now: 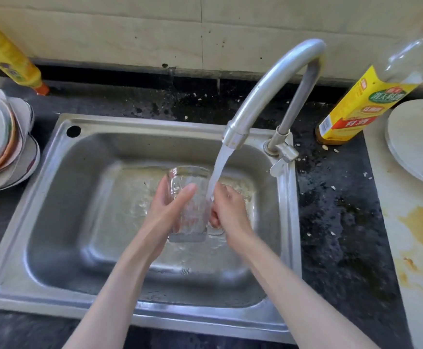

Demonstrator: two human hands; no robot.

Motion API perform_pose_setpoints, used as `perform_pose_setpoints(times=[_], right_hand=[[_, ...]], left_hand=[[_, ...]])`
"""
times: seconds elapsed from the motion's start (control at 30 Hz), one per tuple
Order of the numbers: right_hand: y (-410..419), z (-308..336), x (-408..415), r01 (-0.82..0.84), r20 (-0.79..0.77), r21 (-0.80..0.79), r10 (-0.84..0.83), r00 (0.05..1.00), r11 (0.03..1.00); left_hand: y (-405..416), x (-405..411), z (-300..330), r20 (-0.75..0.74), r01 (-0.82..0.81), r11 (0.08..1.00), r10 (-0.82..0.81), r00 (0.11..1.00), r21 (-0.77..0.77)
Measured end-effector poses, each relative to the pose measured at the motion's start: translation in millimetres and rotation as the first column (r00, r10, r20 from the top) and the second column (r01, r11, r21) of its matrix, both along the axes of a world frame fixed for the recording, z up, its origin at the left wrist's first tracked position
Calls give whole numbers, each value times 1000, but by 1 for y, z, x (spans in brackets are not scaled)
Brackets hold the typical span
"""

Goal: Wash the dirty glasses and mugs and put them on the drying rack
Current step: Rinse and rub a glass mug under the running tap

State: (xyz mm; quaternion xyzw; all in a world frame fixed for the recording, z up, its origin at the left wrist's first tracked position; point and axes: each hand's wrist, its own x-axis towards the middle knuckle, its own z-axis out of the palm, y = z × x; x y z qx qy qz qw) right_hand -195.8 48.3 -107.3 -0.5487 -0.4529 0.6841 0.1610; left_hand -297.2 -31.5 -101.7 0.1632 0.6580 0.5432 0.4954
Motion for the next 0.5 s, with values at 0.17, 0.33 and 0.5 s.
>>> perform_pose_setpoints(times=[0.17,0.33,0.5], right_hand=[[8,12,-14,-49,-91,-410,13,996,911],[-31,7,-20,123,-52,25,-122,991,992],[-49,-1,-14,105,-56,243,-94,994,964]], left_hand=[[-10,-12,4,91,7,999,-4,996,-34],[-8,-7,6,6,-157,983,158,987,-97],[-15,0,1,160,-240,964,256,953,-115]])
